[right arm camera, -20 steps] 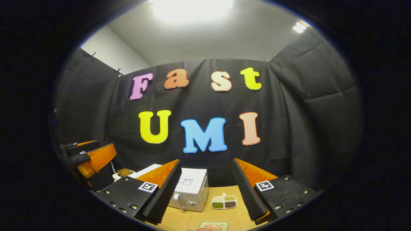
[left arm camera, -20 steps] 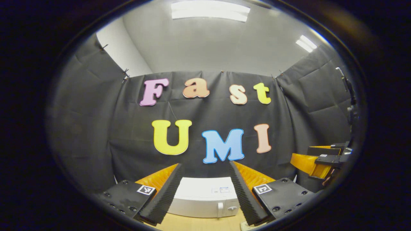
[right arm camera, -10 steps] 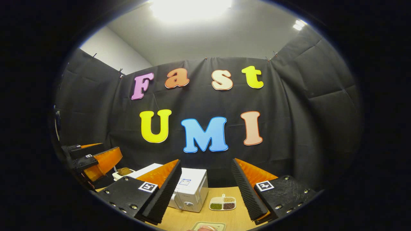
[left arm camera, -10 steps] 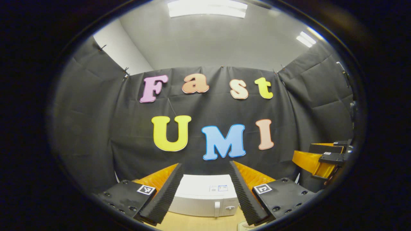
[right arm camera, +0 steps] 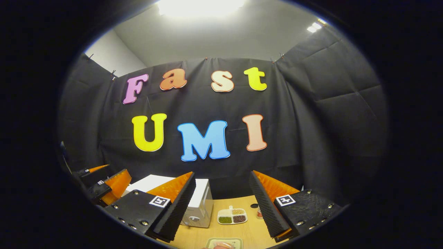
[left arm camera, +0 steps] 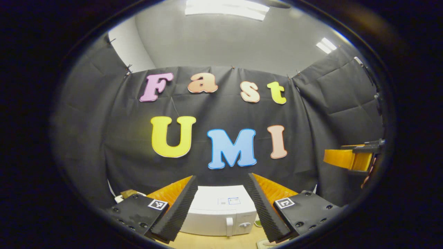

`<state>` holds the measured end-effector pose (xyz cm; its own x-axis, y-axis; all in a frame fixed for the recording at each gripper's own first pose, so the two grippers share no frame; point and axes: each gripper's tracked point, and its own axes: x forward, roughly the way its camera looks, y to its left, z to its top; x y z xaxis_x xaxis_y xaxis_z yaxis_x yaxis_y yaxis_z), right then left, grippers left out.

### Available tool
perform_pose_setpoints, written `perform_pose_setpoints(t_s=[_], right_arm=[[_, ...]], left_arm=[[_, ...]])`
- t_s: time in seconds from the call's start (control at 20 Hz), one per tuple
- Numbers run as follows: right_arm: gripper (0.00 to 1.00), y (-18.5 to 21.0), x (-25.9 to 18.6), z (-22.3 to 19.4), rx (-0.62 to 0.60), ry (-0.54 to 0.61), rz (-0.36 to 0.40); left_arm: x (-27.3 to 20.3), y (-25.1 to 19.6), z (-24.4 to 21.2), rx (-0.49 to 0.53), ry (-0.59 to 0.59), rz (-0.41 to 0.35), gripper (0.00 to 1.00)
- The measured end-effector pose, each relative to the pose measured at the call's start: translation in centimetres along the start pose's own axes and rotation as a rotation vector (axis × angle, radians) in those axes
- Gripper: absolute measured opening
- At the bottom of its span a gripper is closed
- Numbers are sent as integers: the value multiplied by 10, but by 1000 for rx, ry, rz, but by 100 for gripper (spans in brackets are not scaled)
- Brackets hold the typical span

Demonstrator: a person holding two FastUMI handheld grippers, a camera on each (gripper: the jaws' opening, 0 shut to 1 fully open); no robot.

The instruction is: Open the microwave oven with the left hand, put the food in, and close the microwave oven.

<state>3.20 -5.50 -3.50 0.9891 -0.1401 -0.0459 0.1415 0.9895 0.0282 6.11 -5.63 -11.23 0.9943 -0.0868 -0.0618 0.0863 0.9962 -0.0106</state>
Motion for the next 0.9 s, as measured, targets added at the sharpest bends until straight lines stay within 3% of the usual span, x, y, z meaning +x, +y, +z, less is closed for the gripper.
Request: perform_pose_setpoints(t_s=[0.3, 0.55, 0.7, 0.9], right_arm=[[95, -6, -8, 2, -16, -11, -57], [95, -22, -18, 1, -58, 4, -121], [95, -30, -24, -7, -112, 30, -160], [95, -32, -27, -18, -115, 71, -174]], left_arm=[[23, -16, -101, 0, 108, -77, 97], [45, -8, -202, 33, 251, -69, 98], [62, -10, -238, 100, 296, -85, 96], [79, -18, -256, 88, 312, -98, 96]])
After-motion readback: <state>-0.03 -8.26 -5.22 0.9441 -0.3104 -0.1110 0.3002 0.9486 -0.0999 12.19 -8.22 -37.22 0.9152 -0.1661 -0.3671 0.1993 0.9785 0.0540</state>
